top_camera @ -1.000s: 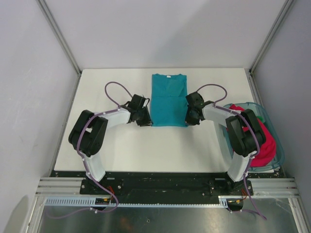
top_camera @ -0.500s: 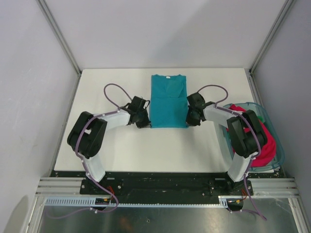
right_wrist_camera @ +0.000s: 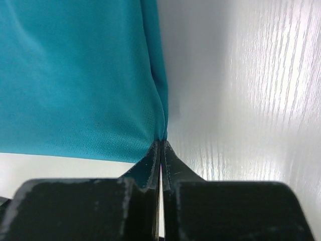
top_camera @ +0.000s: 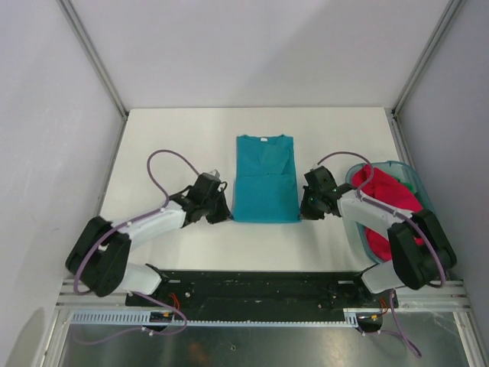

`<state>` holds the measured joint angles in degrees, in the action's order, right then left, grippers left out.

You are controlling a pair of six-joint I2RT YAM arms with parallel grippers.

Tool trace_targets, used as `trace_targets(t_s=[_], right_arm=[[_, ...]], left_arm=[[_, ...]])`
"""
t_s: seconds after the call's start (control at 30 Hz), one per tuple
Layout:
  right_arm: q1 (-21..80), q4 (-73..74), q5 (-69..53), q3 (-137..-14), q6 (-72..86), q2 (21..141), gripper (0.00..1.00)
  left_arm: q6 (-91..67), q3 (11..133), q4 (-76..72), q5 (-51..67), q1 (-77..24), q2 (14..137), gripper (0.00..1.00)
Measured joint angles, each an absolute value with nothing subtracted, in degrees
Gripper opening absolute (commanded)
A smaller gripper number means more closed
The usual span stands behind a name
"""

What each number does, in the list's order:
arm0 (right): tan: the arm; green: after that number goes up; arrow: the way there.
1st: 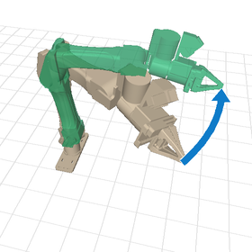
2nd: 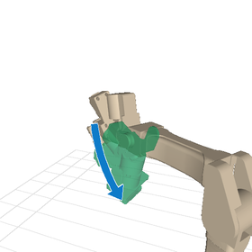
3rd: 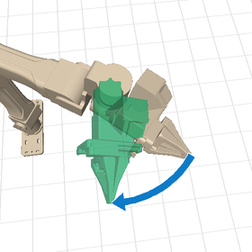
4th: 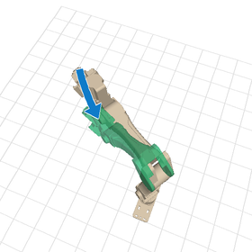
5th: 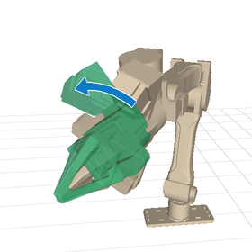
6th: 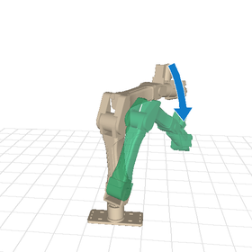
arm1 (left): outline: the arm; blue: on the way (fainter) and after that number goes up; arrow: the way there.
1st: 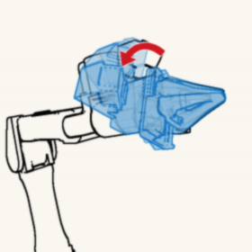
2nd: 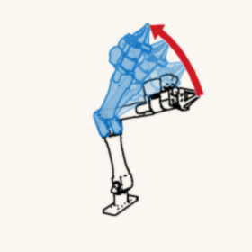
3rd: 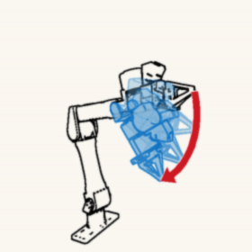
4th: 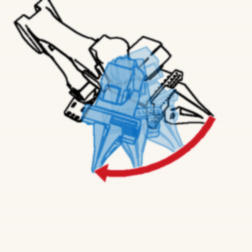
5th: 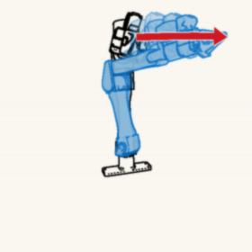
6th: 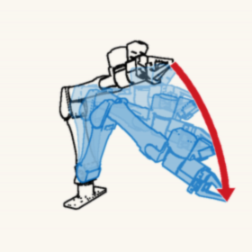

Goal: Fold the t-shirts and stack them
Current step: Grab one side of the 2/3 rectangular tshirt with both arms

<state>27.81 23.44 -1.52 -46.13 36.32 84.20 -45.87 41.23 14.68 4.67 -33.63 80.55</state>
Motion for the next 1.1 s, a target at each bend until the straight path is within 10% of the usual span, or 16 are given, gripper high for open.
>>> trace_targets(t_s=[1.1], right_arm=[[40.47, 33.67, 3.11, -42.70, 42.44, 65.25, 0.00]], left_arm=[[-49.60, 31.57, 23.29, 4.62, -37.28, 54.37, 0.00]])
